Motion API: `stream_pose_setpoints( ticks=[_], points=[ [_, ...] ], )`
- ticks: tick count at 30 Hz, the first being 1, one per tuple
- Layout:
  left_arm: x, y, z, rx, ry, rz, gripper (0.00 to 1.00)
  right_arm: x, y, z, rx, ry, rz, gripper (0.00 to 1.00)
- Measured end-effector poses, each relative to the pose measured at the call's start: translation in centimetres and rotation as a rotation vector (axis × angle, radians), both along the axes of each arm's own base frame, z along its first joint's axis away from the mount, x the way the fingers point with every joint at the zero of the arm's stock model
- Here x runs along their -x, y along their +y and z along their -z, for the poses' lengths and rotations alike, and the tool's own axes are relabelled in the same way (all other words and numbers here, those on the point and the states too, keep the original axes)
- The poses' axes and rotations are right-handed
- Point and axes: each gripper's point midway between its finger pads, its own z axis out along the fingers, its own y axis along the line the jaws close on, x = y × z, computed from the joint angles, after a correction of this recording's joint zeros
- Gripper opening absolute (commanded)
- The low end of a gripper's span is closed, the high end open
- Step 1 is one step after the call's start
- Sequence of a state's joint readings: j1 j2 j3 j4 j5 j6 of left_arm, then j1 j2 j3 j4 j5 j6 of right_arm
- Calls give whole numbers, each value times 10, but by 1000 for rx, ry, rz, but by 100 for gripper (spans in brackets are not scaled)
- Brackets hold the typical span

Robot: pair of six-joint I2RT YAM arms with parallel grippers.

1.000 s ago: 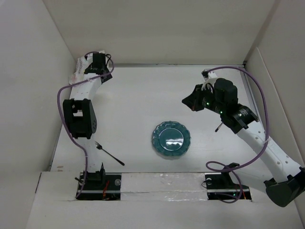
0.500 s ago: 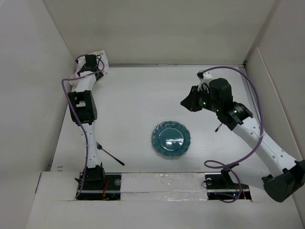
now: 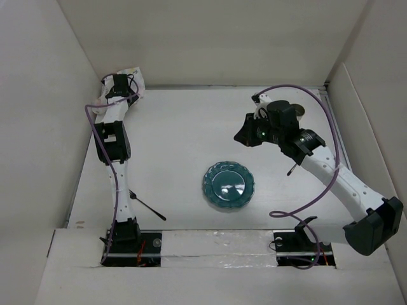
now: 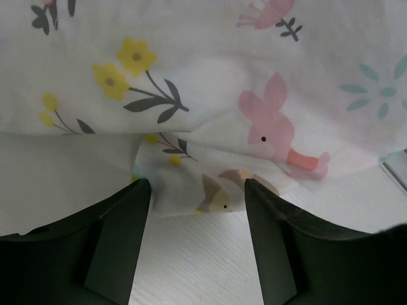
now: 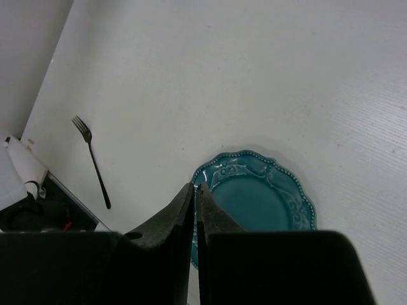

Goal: Set the dinner table for one person

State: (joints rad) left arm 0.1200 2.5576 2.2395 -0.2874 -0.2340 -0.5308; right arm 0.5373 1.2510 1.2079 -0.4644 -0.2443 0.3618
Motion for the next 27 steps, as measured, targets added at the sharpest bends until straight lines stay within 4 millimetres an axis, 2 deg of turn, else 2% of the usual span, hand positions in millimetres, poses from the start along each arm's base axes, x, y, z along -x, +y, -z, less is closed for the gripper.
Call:
stream_pose_setpoints(
  ticks=[1,2,3,5,6,7,11,13,16,18,19,22,23,25,26,27],
  points=[
    [-2,-1,0,7,-6,1,48,0,0,0,0,0,-1,10],
    [-4,-2,0,14,-16,0,45,-1,2,-2,-1,-1,-3,10],
    [-6,-3,0,21,-23,5,30,-2,3,-2,-1,-1,-5,10],
    [-8,-5,2,37,-32,2,16,-1,4,-1,1,0,-7,10],
    [-9,-6,4,41,-31,5,4,0,4,-1,2,2,-9,10],
    [-10,-6,5,45,-34,7,0,0,5,-1,2,2,-11,10],
    [-10,-9,6,51,-33,22,0,0,4,-1,11,-4,-6,10],
    [-10,-17,5,65,-41,45,0,-3,3,-6,15,-18,1,10],
    [4,-40,4,91,-16,91,0,-13,1,-16,17,-46,21,10],
    [19,-75,-1,119,2,155,0,-25,-1,-22,21,-61,44,10],
    [27,-99,-6,140,7,196,0,-31,-3,-24,24,-65,58,10],
    [52,-193,-37,223,-25,359,0,-46,-10,-23,40,-68,99,18],
    [61,-227,-51,255,-52,421,0,-50,-12,-22,45,-66,111,24],
    [84,-290,-80,314,-96,541,19,-56,-19,-18,56,-60,139,34],
    [97,-320,-94,341,-115,604,26,-59,-21,-17,60,-58,150,45],
    [110,-348,-107,370,-128,664,38,-61,-24,-16,59,-54,163,49]
  ],
)
